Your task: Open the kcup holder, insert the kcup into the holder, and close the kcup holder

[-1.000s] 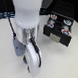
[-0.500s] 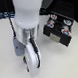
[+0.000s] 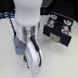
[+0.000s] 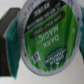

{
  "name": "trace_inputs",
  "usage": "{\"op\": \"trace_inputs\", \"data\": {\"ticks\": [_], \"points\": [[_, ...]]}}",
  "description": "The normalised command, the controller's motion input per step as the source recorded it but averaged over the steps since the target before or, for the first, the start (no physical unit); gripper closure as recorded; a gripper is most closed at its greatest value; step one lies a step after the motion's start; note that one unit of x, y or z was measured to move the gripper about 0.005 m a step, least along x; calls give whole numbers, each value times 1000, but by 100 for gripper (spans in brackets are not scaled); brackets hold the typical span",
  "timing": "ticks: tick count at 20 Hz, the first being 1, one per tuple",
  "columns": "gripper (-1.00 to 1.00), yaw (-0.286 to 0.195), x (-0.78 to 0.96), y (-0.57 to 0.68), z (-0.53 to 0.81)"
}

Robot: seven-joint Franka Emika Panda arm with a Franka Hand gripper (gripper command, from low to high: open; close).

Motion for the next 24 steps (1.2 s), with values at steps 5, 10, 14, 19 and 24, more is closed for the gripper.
{"op": "trace_inputs", "data": {"ticks": [5, 10, 14, 19, 24], "points": [[100, -12, 27, 423, 842], [100, 83, -11, 481, 769], [100, 73, -33, 485, 672], [100, 78, -127, 497, 487], [100, 66, -179, 526, 374]]}}
